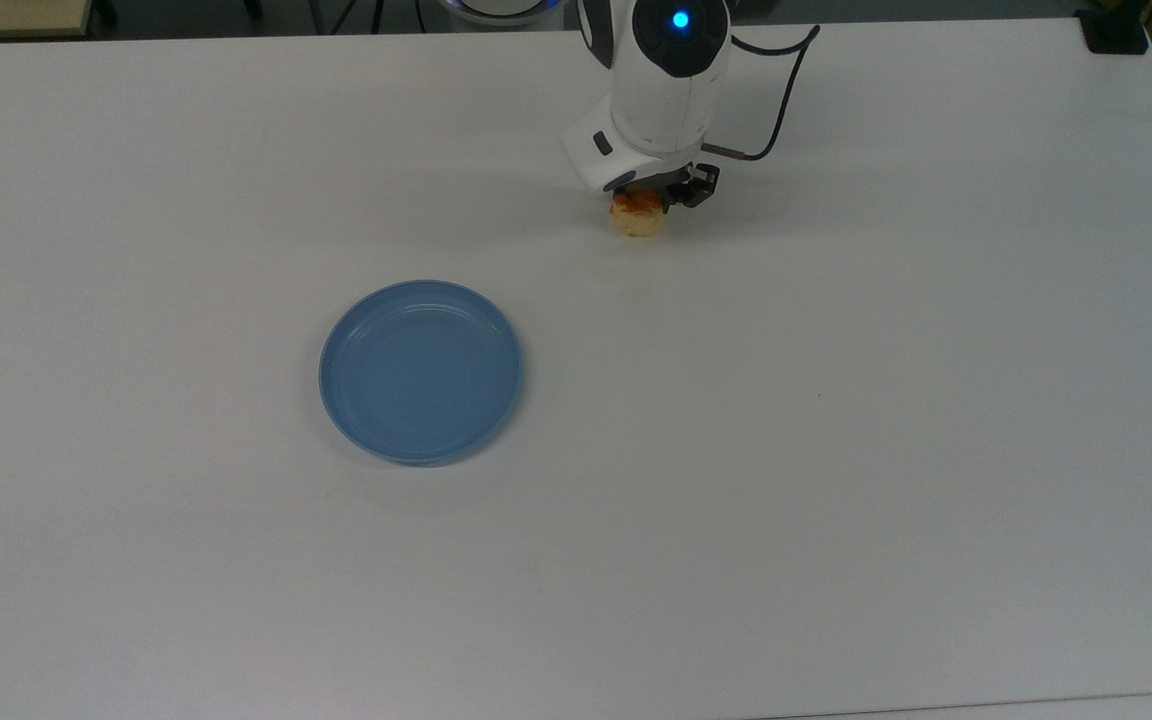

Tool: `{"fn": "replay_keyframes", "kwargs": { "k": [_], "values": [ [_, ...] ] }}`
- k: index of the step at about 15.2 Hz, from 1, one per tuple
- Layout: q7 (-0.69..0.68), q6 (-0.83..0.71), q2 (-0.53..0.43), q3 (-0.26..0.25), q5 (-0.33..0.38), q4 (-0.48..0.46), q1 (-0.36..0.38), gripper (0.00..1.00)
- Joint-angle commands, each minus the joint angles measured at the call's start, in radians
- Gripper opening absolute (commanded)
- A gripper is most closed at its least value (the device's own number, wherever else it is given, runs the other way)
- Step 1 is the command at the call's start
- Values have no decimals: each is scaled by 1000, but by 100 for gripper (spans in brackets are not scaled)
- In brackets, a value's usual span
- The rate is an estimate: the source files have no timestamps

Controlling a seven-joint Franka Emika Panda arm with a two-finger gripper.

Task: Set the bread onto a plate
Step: 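Close the gripper on the bread roll, then lift the held bread roll and carry it over the blue plate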

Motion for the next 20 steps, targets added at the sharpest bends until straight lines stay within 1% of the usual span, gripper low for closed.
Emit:
{"fn": "replay_keyframes", "kwargs": {
  "k": [1, 4, 6, 8, 10, 13, 15, 17, 20],
  "values": [
    [33, 31, 11, -5, -16, -16, 33, 21],
    [24, -14, -6, -5, -16, -12, 25, 20],
    [4, -93, -33, -9, -16, 29, 10, 20],
    [-32, -167, -58, -11, -16, 77, -21, 20],
    [-62, -227, -58, -14, -18, 140, -54, 21],
    [-111, -278, -50, -14, -26, 236, -134, 23],
    [-147, -275, -37, -14, -56, 280, -185, 24],
    [-193, -272, 8, -13, -88, 348, -254, 25],
    [-275, -270, 101, -14, -93, 477, -361, 25]
  ]
}}
